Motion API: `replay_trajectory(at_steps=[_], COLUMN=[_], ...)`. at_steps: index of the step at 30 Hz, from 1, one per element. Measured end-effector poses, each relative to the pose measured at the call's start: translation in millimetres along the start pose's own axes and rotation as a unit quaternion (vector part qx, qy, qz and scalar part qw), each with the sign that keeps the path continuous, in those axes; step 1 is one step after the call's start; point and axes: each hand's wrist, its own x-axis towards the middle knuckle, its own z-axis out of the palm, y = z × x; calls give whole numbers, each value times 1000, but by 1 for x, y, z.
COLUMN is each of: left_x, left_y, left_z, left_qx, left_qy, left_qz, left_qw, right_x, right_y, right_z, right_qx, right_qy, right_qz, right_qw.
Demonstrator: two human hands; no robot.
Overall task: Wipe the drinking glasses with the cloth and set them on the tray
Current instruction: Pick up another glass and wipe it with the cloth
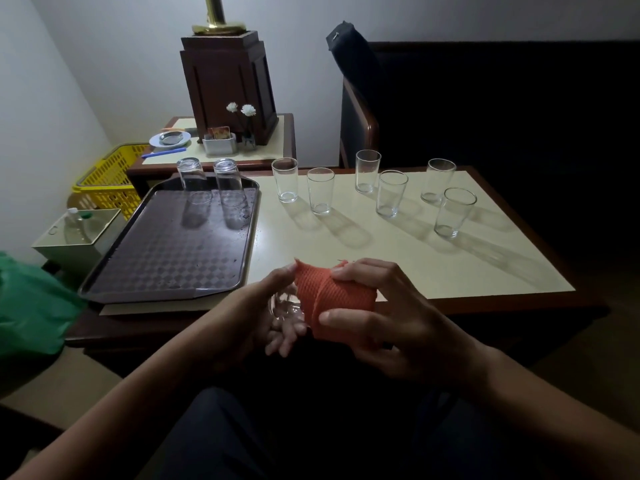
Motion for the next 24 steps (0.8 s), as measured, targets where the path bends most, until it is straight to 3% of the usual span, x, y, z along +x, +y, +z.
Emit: replay_trajectory(at_steps=[3,5,7,9,11,12,14,16,17,19,20,22,24], left_x=[-3,-4,-4,-3,-3,-3,-5,-9,-11,-12,-10,-5,-3], left_y=[0,1,1,2,2,3,4,4,5,5,5,2,0], left_z=[0,-2,-3,0,5,8,10,7,5,5,8,13,15], left_qx=[-12,-16,-14,-34,-33,-31,-21,7,27,36,19,-16,-39], left_qy=[-24,-17,-7,3,13,11,10,15,13,18,29,58,52], left_qz=[19,85,101,72,21,4,15,68,90,104,98,58,17], left_qw=[999,996,995,997,999,999,1000,998,995,994,995,997,998], right_x=[-5,-8,-2,3,1,-1,-1,-4,-1,1,2,7,4], right_y=[3,-3,-6,-8,-5,-2,0,-2,-4,-4,-6,-8,-4], right_z=[4,10,13,5,2,1,1,4,5,6,3,-3,-3], right_qx=[7,82,160,126,20,-3,50,207,304,386,346,164,32], right_qy=[32,66,76,62,30,20,34,81,92,82,65,28,-5], right_qz=[28,144,208,181,45,16,85,211,270,330,309,195,63], right_qw=[999,984,962,974,998,1000,995,952,909,858,883,967,998])
